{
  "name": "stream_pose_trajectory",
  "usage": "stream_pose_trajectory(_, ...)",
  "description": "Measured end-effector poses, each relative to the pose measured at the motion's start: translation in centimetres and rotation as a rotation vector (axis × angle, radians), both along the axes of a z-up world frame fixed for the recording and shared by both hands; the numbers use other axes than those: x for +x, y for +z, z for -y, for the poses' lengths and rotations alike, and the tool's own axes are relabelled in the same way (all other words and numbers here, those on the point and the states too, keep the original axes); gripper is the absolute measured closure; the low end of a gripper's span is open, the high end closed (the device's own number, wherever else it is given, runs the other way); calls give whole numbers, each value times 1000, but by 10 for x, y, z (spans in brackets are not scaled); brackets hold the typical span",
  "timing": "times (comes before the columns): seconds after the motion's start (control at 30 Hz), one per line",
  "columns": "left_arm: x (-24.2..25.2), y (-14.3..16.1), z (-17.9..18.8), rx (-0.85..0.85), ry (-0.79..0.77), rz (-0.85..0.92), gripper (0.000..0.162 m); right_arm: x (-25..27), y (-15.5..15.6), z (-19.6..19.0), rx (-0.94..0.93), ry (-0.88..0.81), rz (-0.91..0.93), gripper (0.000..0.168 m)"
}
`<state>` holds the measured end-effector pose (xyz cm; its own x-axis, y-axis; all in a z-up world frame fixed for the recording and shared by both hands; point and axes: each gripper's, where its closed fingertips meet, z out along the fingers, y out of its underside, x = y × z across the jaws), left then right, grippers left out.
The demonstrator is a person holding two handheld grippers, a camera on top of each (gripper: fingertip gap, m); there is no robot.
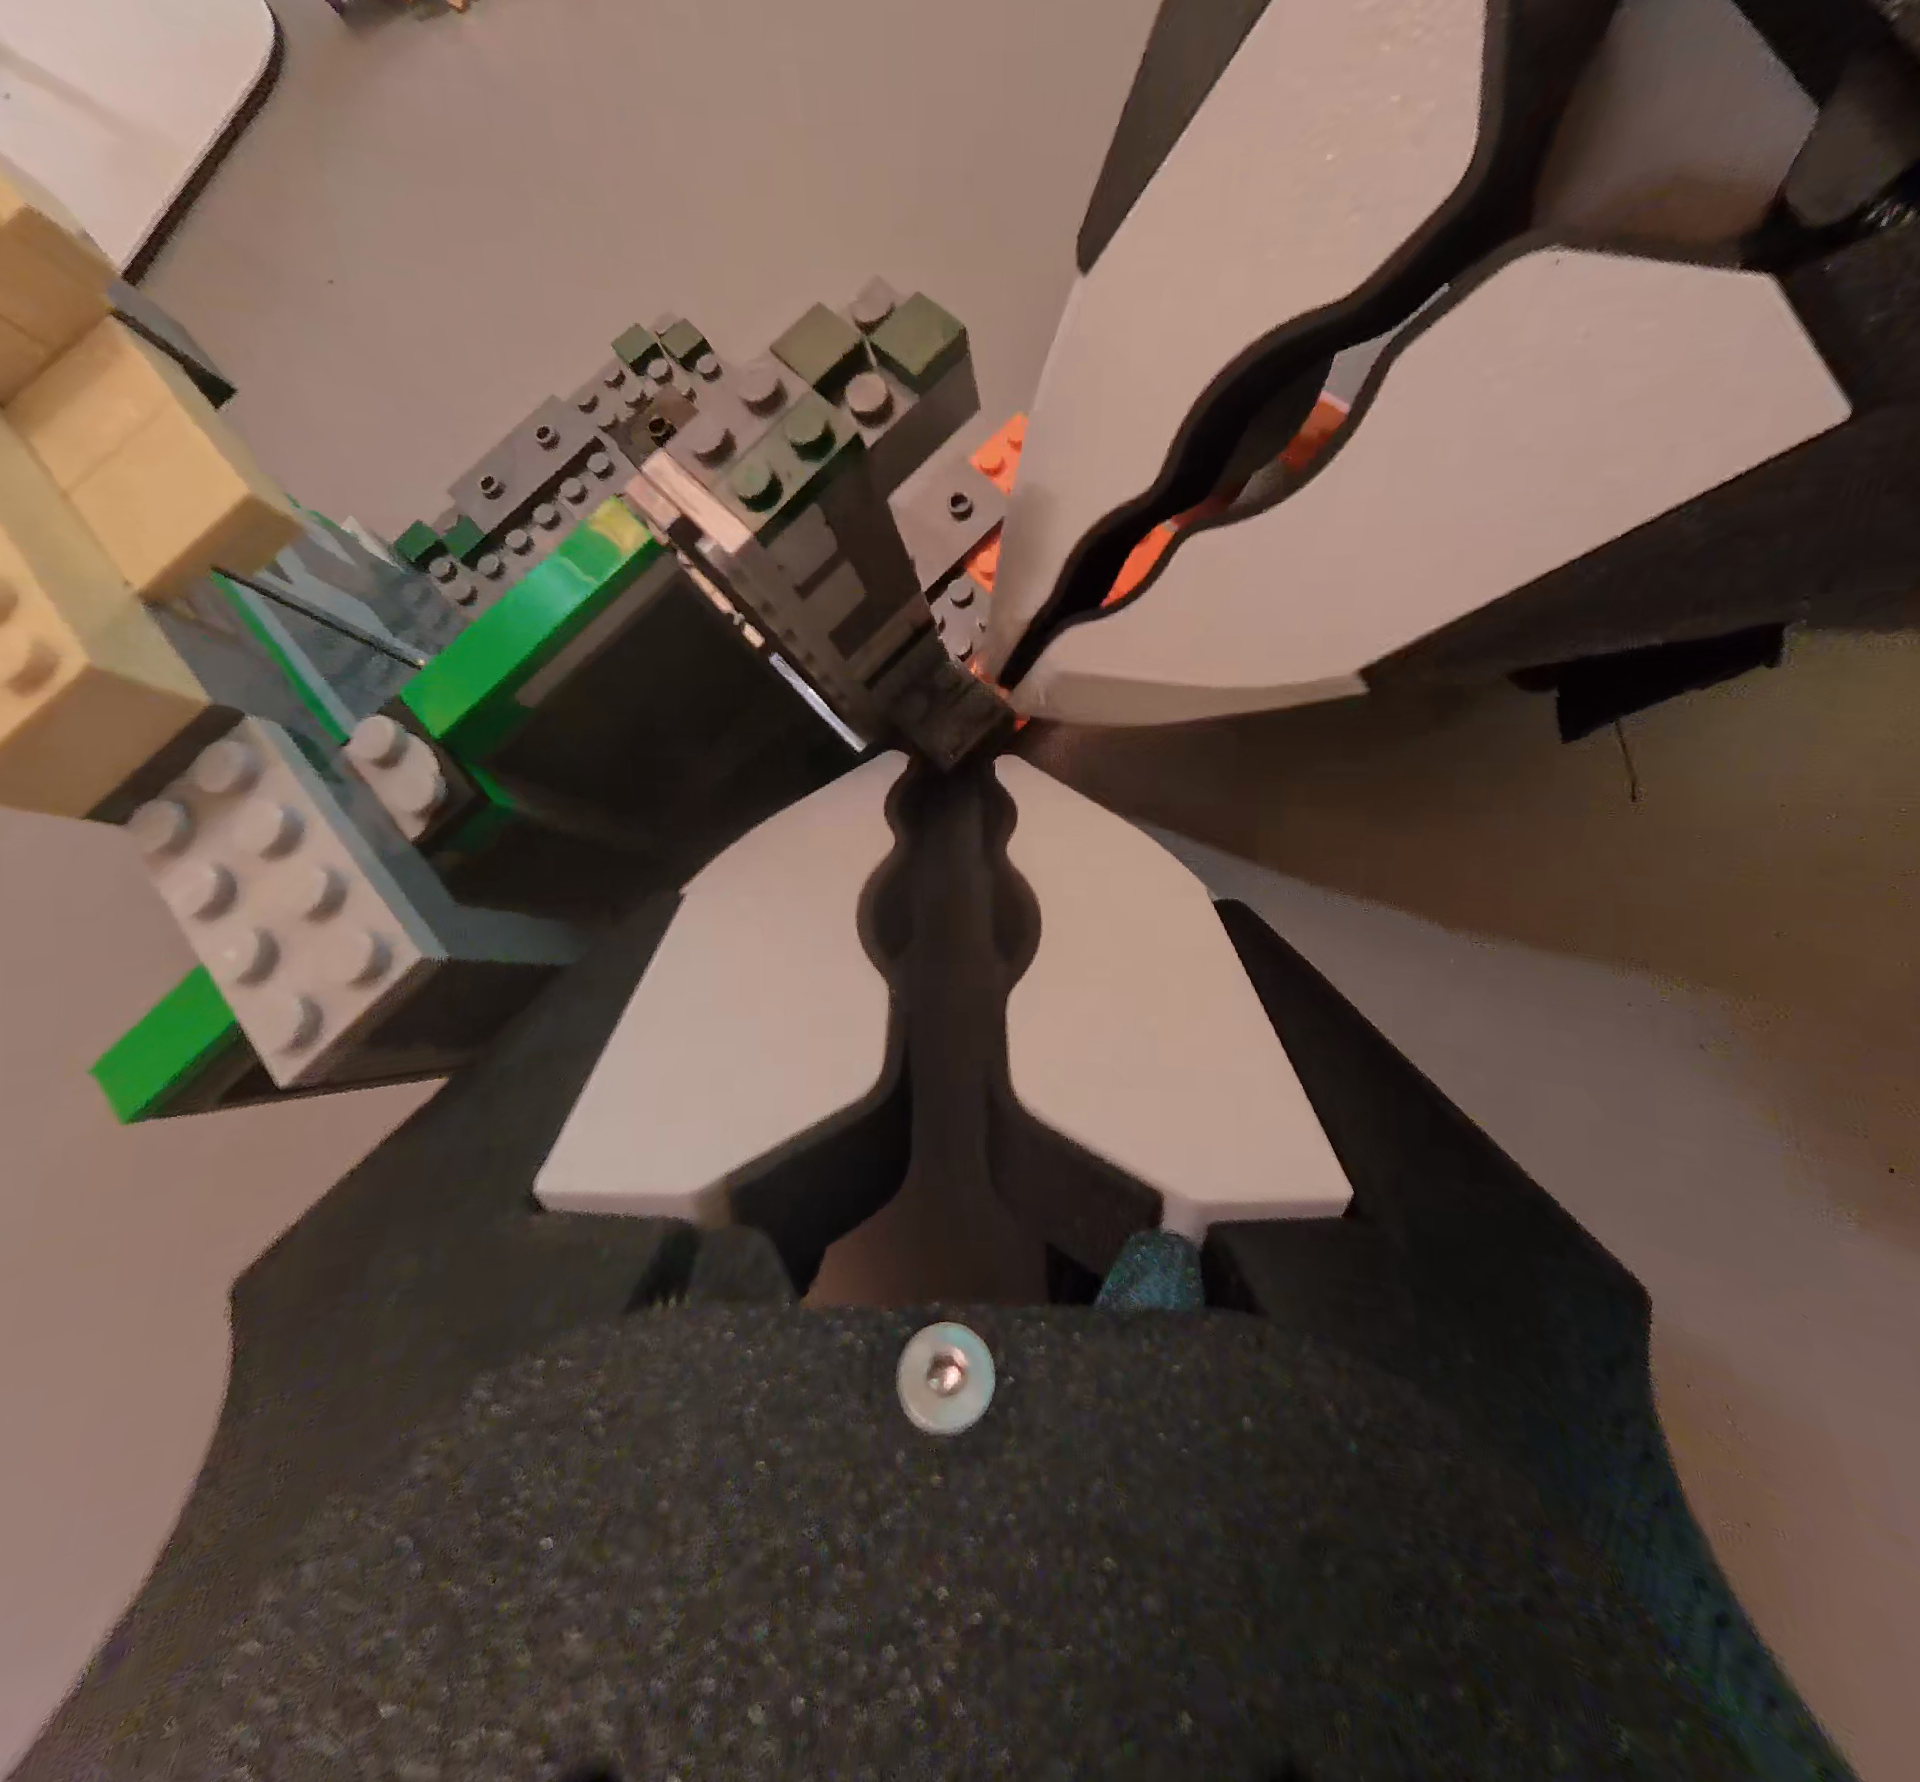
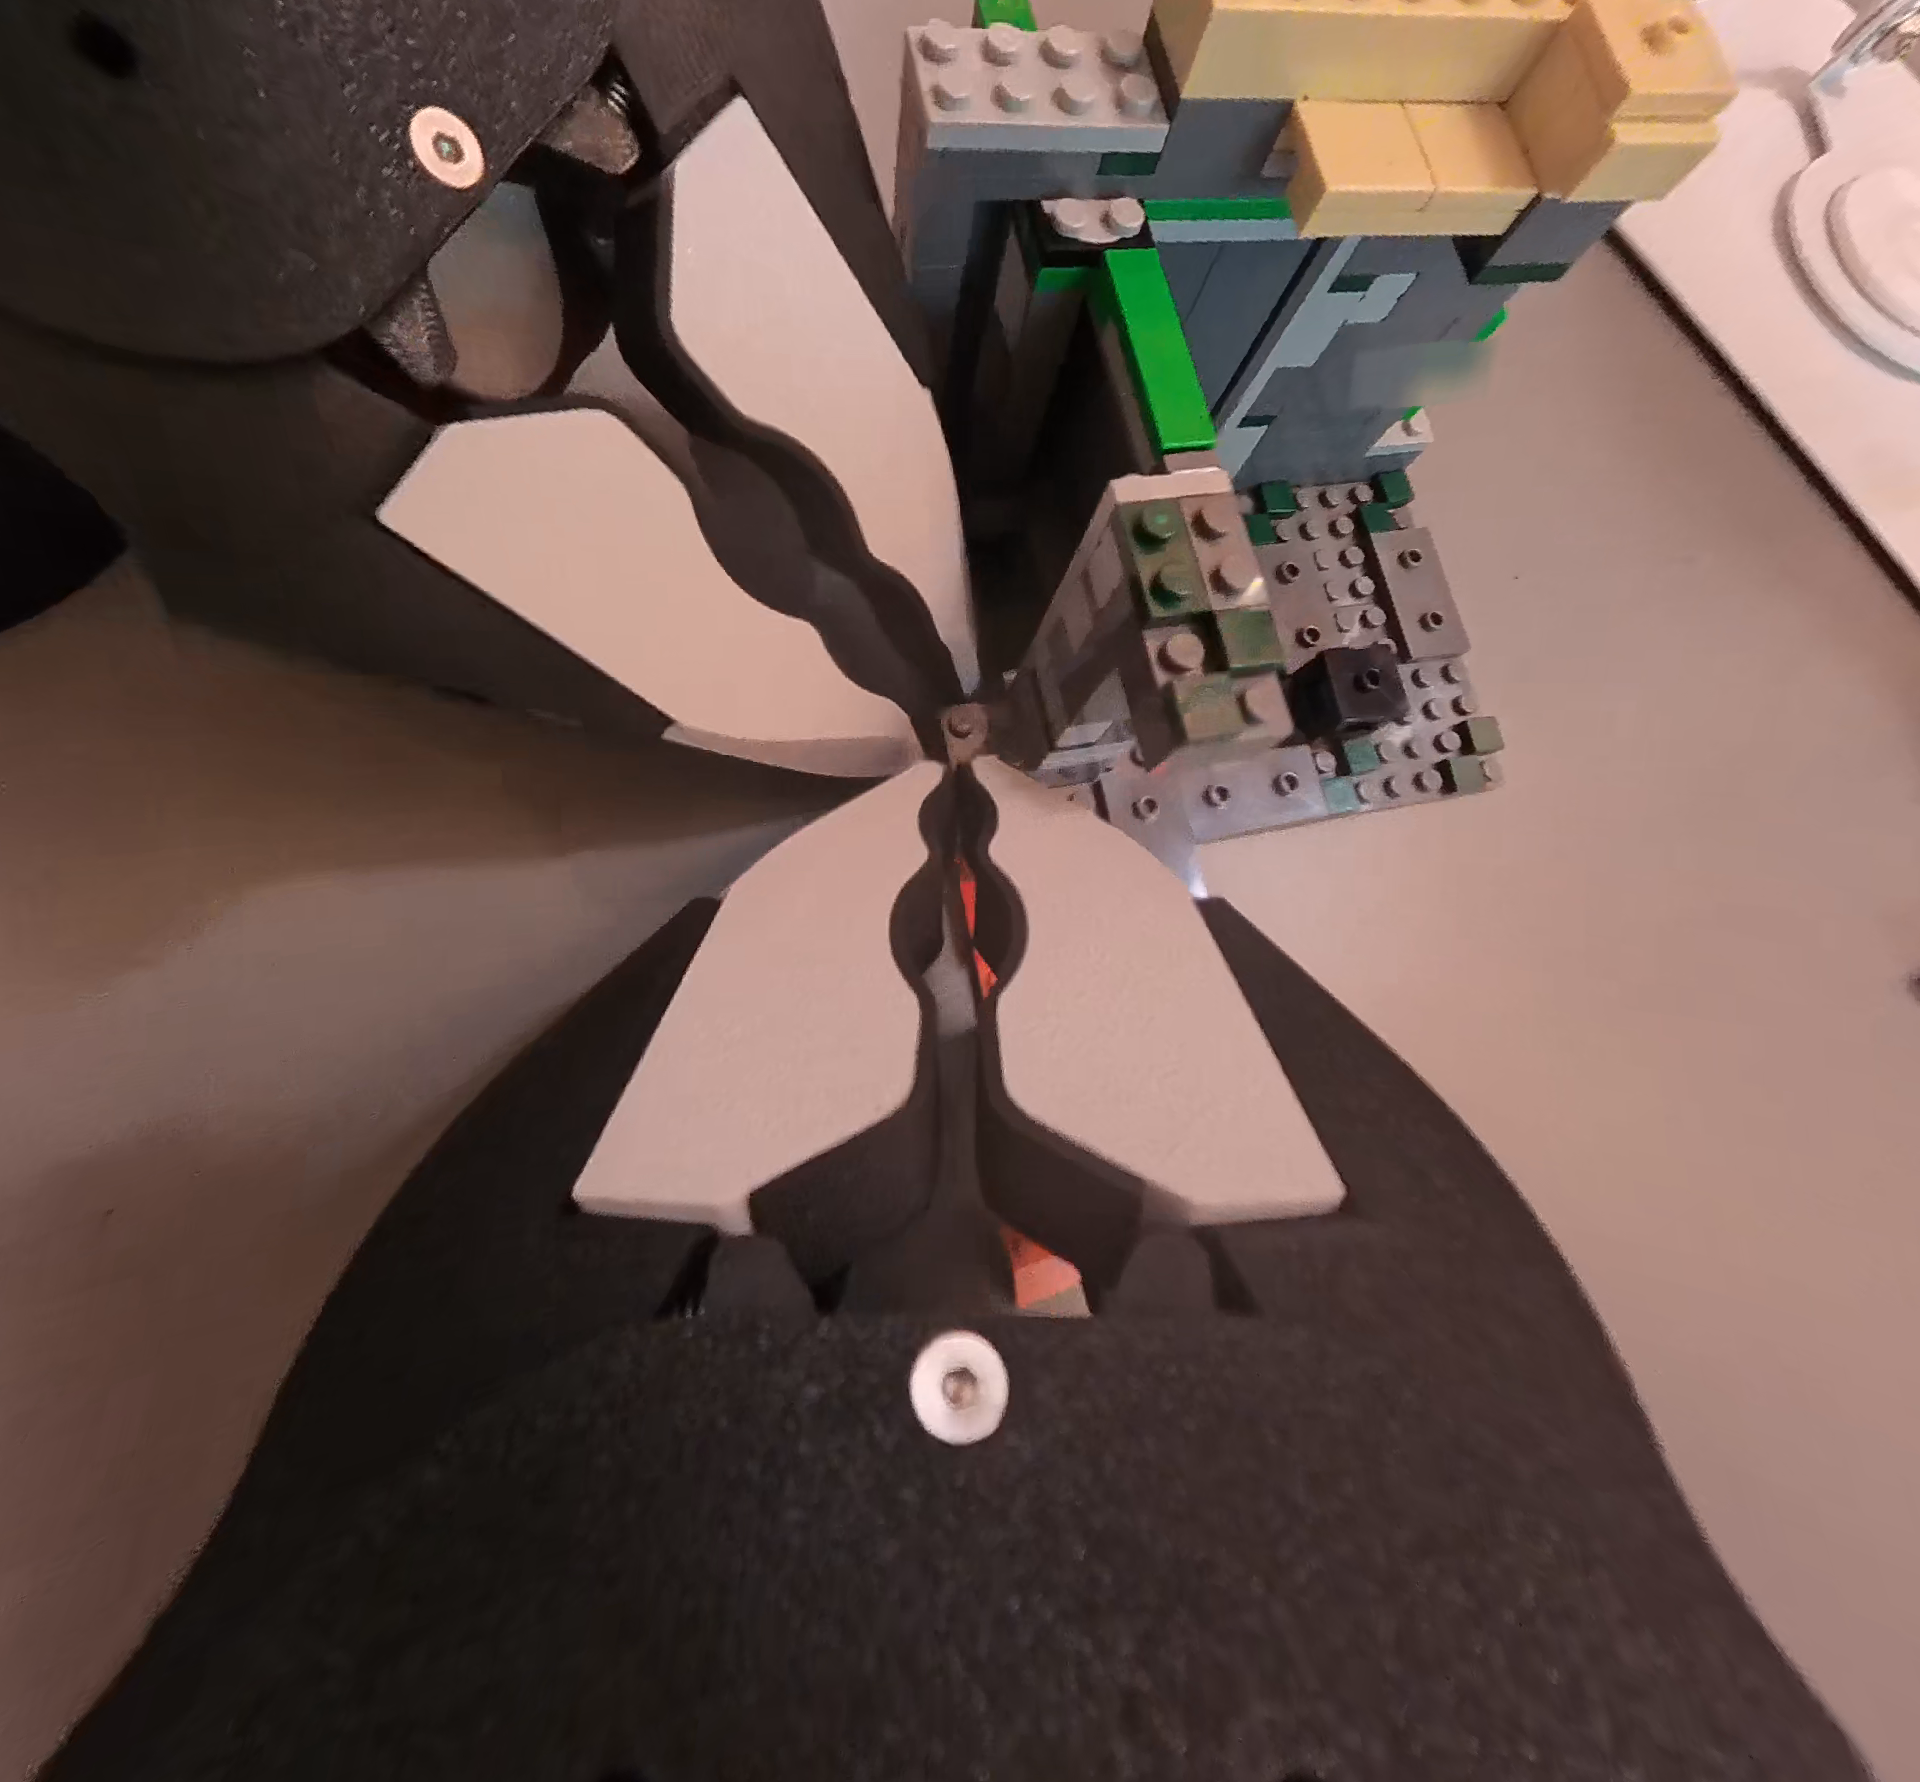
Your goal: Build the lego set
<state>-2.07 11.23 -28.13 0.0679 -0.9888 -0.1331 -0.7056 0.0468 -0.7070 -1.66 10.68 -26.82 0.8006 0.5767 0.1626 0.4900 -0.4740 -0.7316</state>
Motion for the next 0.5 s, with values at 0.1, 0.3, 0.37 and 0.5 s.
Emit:
stream_pose_trajectory(0.1,1,1,0,-3,2,10,152,2,5,-3,31,-36,-9,168)
stream_pose_trajectory(0.3,2,-1,-1,-20,2,14,152,-1,0,-8,13,-75,13,168)
stream_pose_trajectory(0.37,2,-2,-1,-25,0,16,152,0,0,-9,14,-86,22,168)
stream_pose_trajectory(0.5,2,-2,0,-37,-2,20,152,1,-1,-10,-22,-106,18,168)
